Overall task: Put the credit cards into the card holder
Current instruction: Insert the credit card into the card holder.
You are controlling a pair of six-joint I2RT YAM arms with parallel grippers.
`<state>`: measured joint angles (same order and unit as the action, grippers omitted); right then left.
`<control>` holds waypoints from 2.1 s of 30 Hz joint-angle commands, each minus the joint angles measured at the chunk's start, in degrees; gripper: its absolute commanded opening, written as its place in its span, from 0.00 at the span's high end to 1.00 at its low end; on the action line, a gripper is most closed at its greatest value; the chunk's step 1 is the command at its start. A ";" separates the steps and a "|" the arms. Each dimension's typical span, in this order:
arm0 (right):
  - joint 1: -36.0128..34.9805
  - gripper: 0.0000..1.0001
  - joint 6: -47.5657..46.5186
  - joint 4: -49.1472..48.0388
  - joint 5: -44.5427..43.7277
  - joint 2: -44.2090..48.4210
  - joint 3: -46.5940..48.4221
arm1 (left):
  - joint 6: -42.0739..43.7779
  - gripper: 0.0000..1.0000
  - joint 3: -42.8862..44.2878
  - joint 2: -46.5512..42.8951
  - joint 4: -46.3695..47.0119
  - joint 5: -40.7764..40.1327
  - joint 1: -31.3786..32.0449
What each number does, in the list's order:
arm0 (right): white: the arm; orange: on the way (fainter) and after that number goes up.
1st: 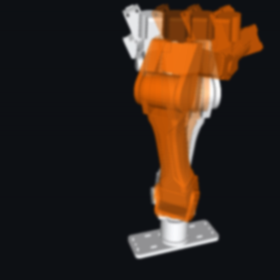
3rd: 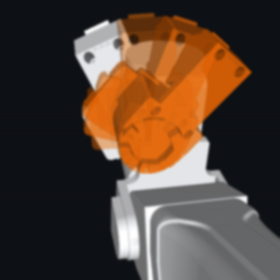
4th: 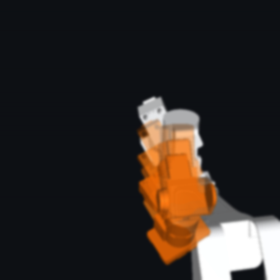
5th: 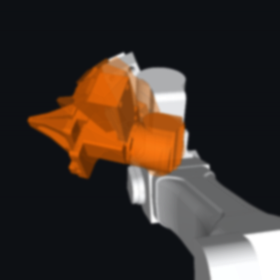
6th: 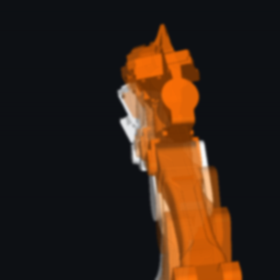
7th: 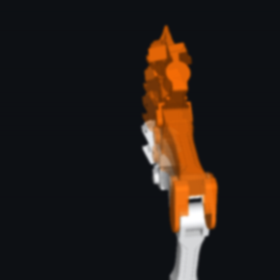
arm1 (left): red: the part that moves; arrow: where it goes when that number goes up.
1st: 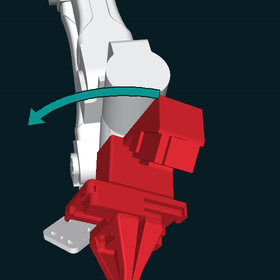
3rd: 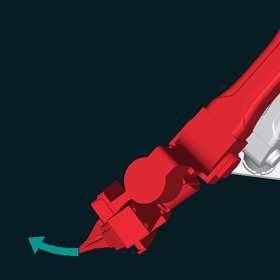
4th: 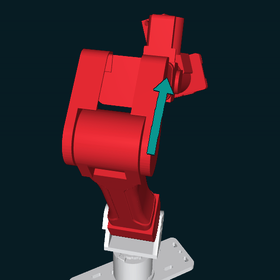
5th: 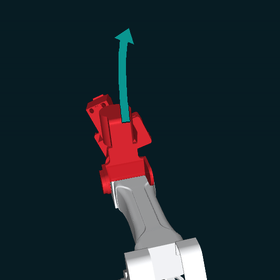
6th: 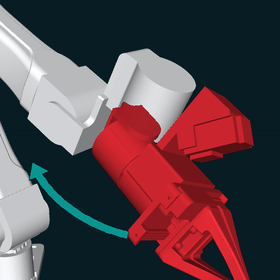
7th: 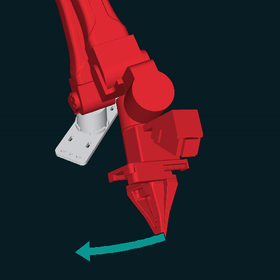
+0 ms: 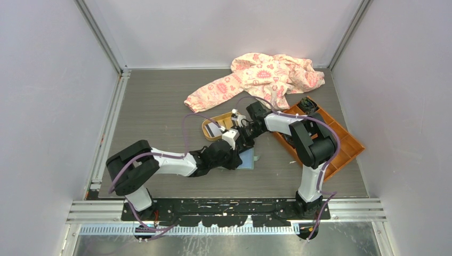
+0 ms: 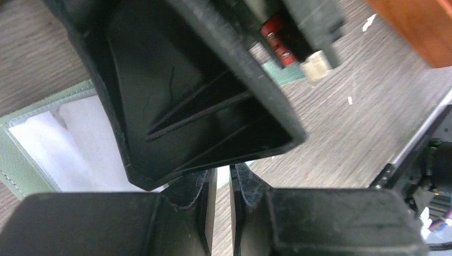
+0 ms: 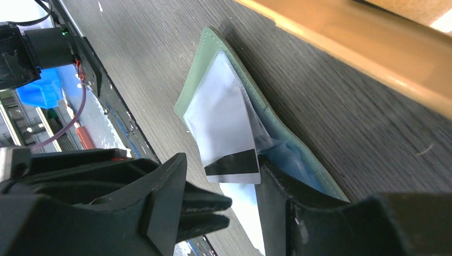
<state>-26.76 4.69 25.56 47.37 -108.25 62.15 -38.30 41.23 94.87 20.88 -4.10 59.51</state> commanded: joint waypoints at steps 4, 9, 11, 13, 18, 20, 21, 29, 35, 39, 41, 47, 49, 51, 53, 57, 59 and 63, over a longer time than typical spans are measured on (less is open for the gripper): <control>0.18 0.44 0.01 0.25 -0.40 1.75 1.53 | 0.17 0.84 0.56 1.93 4.29 -9.97 -0.20; 0.14 0.41 -1.20 1.40 -2.62 2.63 1.95 | -0.37 0.84 -0.81 1.84 4.16 -14.64 -0.18; 0.19 0.40 -1.70 1.89 -3.44 2.97 2.24 | -0.42 0.83 -1.02 2.05 4.08 -15.32 -0.25; 0.14 0.40 -2.31 2.74 -4.12 3.25 2.72 | -0.49 0.83 -1.14 2.32 4.23 -15.56 -0.20; 0.14 0.40 -3.80 4.12 -5.92 5.14 3.38 | -0.09 0.83 -1.49 2.22 5.22 -15.21 -0.21; 0.21 0.40 -4.40 4.97 -6.19 5.60 3.66 | 0.21 0.83 -1.72 1.74 5.54 -15.05 -0.24; 0.22 0.39 -4.42 5.23 -6.29 5.79 3.83 | 0.39 0.83 -1.81 1.52 5.57 -15.05 -0.20; 1.15 0.41 -8.80 8.83 -8.59 7.21 5.60 | 1.66 0.82 -4.46 -2.93 7.49 -12.57 -0.25; 1.81 0.61 -14.20 7.76 -6.48 12.13 3.67 | 3.67 0.76 -10.20 -13.91 7.20 -9.34 -0.24; 1.51 0.77 -16.53 3.68 -7.00 14.57 0.41 | 4.12 0.67 -13.86 -22.35 1.99 -11.07 -1.11; 0.97 0.85 -17.89 2.56 -8.81 14.78 -0.49 | 3.88 0.55 -15.13 -25.84 -1.72 -12.31 -2.35; -2.84 0.90 -18.62 2.66 -14.98 11.66 0.15 | 0.62 0.44 -17.79 -29.76 -4.89 -4.07 -11.61; -3.84 0.91 -18.37 3.36 -16.66 10.12 1.01 | -0.26 0.44 -18.10 -28.94 -4.34 -0.53 -14.34; -4.58 0.91 -18.11 3.41 -17.59 8.89 1.38 | -0.37 0.44 -17.93 -27.36 -3.40 1.82 -15.85; -5.82 0.91 -18.02 3.19 -18.76 7.85 1.45 | -0.30 0.44 -17.29 -25.19 -2.72 3.07 -16.37; -7.66 0.91 -17.66 3.44 -21.78 5.53 2.69 | -0.19 0.44 -15.97 -19.35 -0.42 6.34 -17.44; -7.92 0.91 -17.09 3.10 -22.78 5.08 3.04 | 0.04 0.46 -15.60 -17.07 0.46 6.72 -17.94; -7.97 0.91 -16.15 1.91 -23.89 5.06 3.14 | 0.88 0.49 -14.90 -12.16 1.16 7.00 -18.79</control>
<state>-34.52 -12.03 29.78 26.39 -103.24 63.18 -38.48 24.21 79.05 18.76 0.75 41.63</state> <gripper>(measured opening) 0.092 0.523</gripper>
